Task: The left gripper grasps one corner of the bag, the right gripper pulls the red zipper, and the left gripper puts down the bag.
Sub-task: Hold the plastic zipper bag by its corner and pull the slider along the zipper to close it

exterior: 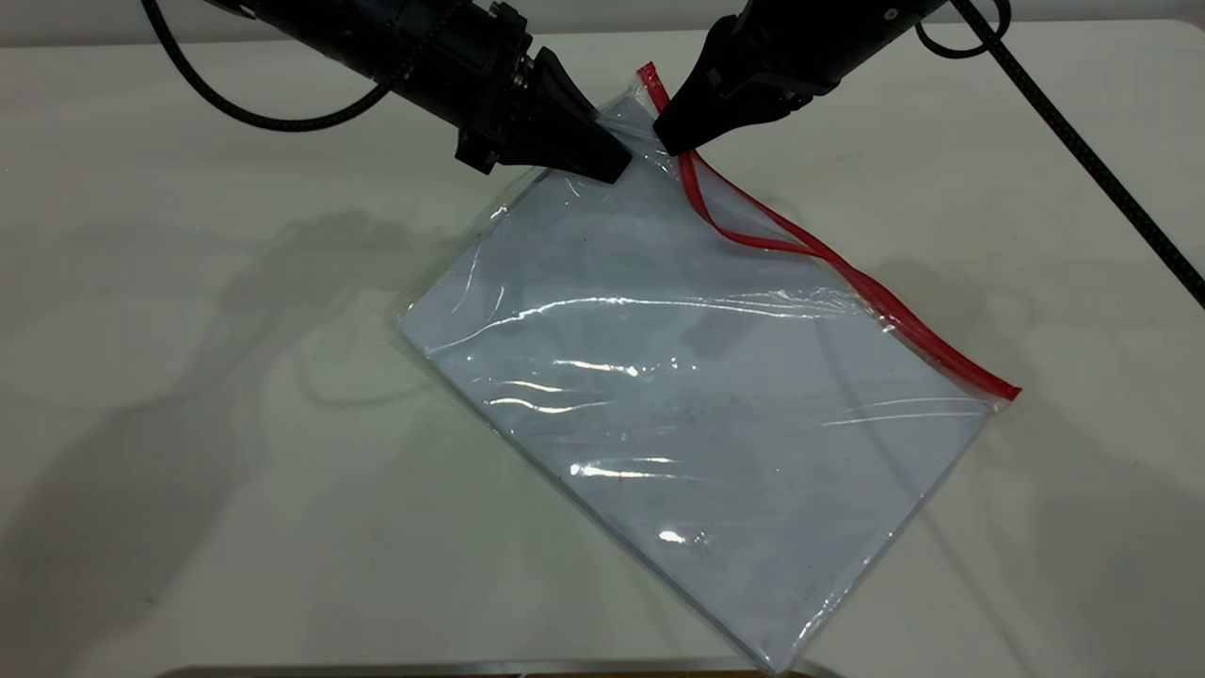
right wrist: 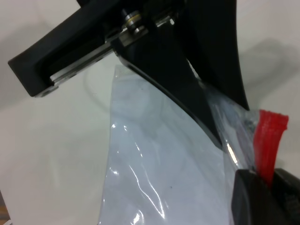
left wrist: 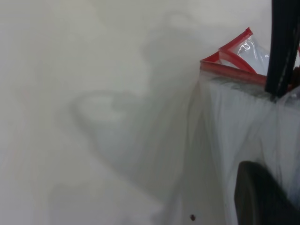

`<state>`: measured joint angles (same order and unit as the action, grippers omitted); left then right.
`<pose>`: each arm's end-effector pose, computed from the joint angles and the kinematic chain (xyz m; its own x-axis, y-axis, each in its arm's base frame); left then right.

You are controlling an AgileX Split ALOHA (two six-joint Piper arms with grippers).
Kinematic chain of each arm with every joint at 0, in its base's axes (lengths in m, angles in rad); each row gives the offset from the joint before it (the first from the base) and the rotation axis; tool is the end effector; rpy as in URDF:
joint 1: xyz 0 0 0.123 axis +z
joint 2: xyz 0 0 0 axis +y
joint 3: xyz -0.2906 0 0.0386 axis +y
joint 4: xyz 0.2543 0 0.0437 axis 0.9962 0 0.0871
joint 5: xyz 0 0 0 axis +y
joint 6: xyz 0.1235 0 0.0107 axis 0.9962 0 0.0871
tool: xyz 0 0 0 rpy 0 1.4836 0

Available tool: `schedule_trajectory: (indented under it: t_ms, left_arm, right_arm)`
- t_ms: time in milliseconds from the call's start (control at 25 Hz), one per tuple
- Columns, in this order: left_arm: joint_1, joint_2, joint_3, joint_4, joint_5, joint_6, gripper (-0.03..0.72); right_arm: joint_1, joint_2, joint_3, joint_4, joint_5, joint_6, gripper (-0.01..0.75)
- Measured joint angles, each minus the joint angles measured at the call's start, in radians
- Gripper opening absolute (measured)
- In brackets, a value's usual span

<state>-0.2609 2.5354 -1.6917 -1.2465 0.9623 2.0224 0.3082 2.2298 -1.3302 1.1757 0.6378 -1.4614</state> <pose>0.4502 -0.2200 0.0237 -0.1263 0.5752 -0.8082 0.9916 0.0959 -0.0867 0.4068 0.2011 0.0653 -0.6091 -0.5105 -0.6070 -0.7671 0.5734 0.2876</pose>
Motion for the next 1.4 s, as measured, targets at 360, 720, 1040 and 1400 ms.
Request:
schedule_trajectory:
  t_ms: [360, 720, 1040, 1400]
  left_arm:
    - [0.001, 0.000, 0.000, 0.003, 0.016, 0.002, 0.079]
    - [0.009, -0.001, 0.000, -0.035, 0.045, 0.001, 0.275]
    - [-0.025, -0.003, -0.001, -0.030, 0.009, 0.001, 0.310]
    - [-0.067, -0.003, -0.001, 0.014, -0.073, 0.024, 0.216]
  right_arm:
    - [-0.001, 0.000, 0.000, -0.006, 0.022, 0.000, 0.033]
    - [-0.007, 0.003, -0.001, -0.039, 0.022, 0.000, 0.033]
    - [-0.007, 0.008, 0.000, -0.030, 0.023, -0.008, 0.033]
    - [-0.007, 0.008, 0.000, -0.012, 0.029, -0.023, 0.033]
